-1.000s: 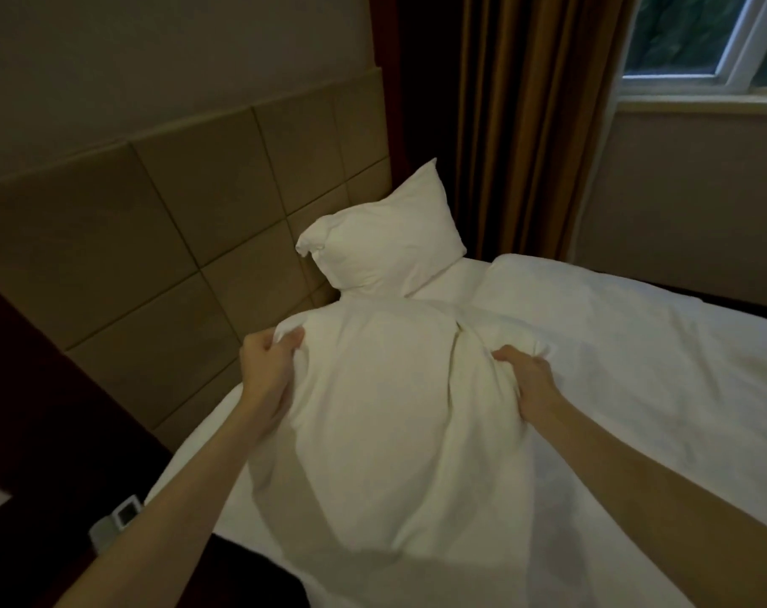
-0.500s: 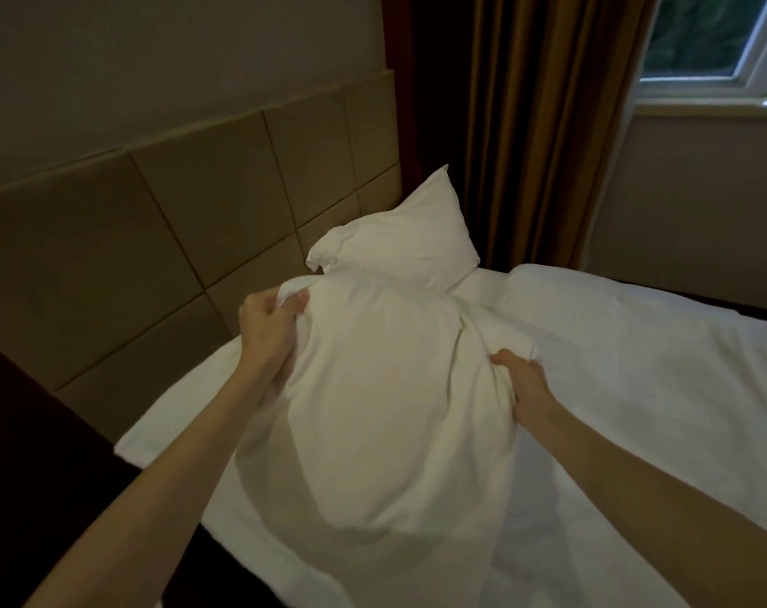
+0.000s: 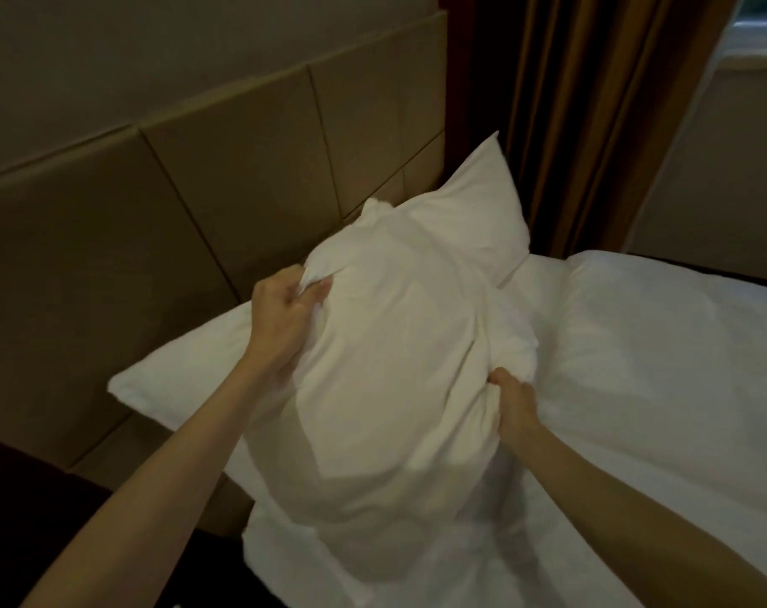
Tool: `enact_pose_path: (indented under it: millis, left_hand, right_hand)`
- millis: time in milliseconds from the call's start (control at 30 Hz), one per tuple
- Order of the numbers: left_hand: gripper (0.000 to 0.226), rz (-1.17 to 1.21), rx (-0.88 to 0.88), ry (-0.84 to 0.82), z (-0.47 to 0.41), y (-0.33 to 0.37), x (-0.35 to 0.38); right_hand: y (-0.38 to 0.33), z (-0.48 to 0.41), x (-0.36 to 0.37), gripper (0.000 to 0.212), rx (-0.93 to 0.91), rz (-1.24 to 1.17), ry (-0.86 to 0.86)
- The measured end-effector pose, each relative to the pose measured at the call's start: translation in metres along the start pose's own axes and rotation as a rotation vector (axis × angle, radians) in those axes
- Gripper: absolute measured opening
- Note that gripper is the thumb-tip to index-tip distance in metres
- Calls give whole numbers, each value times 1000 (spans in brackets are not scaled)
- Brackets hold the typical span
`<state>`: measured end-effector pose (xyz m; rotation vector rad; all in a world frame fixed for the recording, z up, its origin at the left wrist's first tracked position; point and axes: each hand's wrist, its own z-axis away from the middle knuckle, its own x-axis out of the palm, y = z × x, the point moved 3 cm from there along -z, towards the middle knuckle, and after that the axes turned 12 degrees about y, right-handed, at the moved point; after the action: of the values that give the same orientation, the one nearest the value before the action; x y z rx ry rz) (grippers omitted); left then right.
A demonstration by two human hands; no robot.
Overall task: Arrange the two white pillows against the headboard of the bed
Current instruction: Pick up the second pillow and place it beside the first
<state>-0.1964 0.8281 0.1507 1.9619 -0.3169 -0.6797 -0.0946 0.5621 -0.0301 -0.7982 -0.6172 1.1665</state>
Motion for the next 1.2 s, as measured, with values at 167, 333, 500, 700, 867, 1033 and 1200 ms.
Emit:
enact_pose_path:
  millis: [167, 333, 500, 700, 867, 1033, 1200]
  left_hand:
    - [30, -234, -22, 69, -34, -55, -31]
    - [41, -582, 86, -86, -44, -137, -62]
    - [37, -801, 51, -258, -6, -220, -69]
    - [47, -855, -283, -234, 3, -223, -56]
    - [59, -717, -324, -570, 12, -217, -57]
    - [36, -370, -284, -799, 30, -189, -68]
    - [31, -277, -402, -857, 51, -173, -66]
  right_hand:
    - [47, -29, 75, 71, 78, 268, -149]
    - [58, -23, 129, 10, 127, 499, -291]
    - [46, -9, 173, 12, -48, 578, -463]
    - [19, 14, 233, 39, -648, 948, -538]
    - [-18, 46, 276, 56, -1345, 1196, -689]
    - [-37, 56, 296, 62, -1782, 1537, -667]
    - [-13, 43, 283, 56, -1541, 2028, -804]
